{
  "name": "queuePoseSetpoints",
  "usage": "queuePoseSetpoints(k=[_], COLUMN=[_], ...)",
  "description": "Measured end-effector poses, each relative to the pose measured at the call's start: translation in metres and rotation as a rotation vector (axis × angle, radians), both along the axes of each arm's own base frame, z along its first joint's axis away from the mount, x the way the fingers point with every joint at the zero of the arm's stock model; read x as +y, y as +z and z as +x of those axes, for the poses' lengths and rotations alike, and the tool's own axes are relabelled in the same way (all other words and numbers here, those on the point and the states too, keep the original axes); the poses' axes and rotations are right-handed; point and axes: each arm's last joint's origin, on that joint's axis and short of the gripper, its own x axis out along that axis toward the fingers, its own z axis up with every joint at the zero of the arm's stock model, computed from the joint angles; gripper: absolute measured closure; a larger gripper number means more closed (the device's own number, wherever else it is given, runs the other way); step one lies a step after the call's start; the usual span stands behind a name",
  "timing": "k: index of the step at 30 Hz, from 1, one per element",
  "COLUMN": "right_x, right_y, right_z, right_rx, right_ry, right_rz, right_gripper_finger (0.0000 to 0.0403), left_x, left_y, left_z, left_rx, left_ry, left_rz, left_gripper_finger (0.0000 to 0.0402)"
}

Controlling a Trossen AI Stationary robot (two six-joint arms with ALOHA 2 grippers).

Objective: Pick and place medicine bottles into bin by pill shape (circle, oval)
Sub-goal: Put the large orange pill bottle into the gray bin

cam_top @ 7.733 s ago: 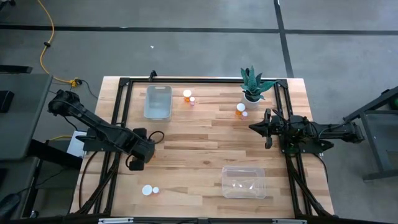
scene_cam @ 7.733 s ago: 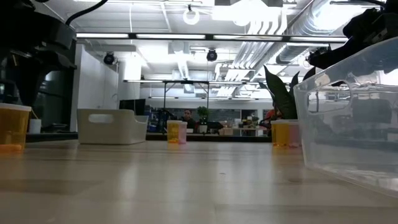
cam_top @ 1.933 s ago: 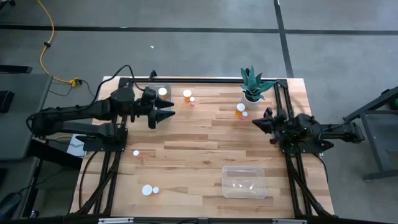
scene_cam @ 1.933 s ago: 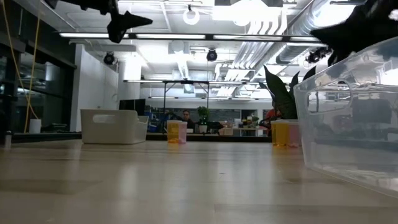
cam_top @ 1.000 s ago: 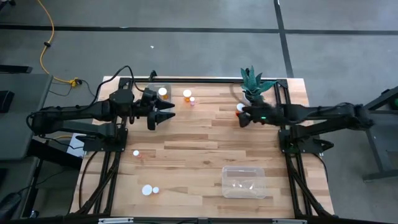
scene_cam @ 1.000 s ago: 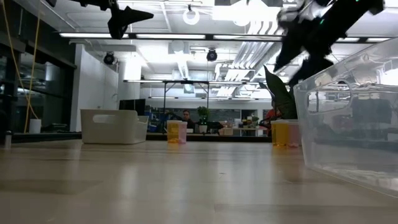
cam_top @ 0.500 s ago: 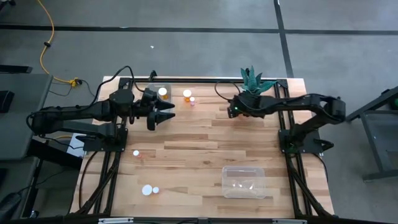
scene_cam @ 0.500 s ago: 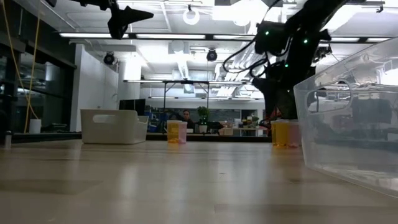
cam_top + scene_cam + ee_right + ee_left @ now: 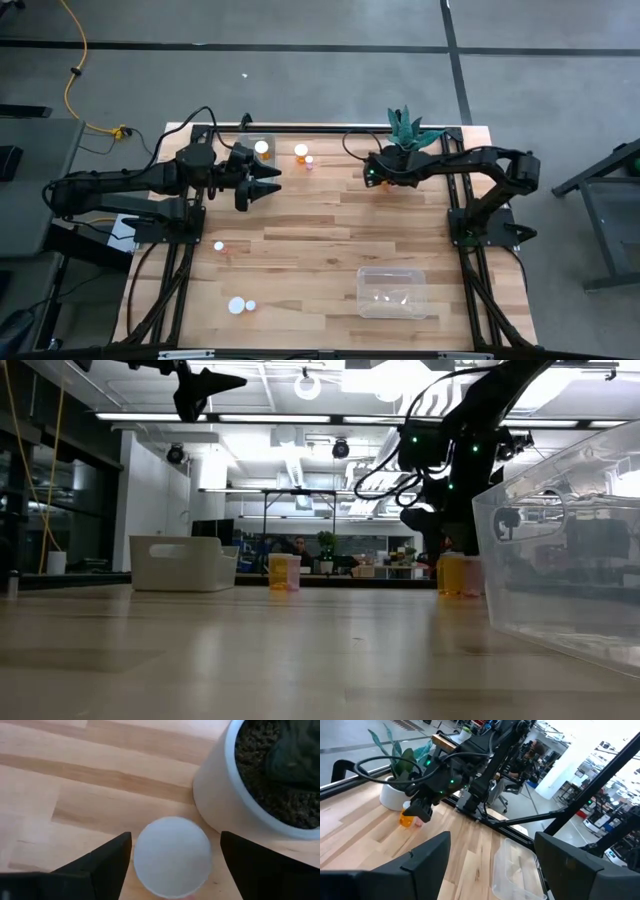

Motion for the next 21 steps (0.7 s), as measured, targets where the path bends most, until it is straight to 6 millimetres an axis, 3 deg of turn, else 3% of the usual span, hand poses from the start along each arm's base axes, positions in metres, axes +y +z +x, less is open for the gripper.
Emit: queuePoseSetpoints(k=[14,21], right_x=[0.0,0.008], right_y=[0.002,0.035], right_z=[0.002,0.016], right_rx=[-0.038,-0.135], right_ry=[0.012,0.099], right_rz=[0.039,-0.008], right_gripper_finger=[0.0211,0.021], left_x=[0.0,0.0], left_y=[0.0,-0.003], left_z=[0.0,0.0], left_rx=[0.002,0.031], left_ry=[-0.002,-0.003], left_rz=[0.015,0.02], left_gripper_finger=[0.0126,0.0126])
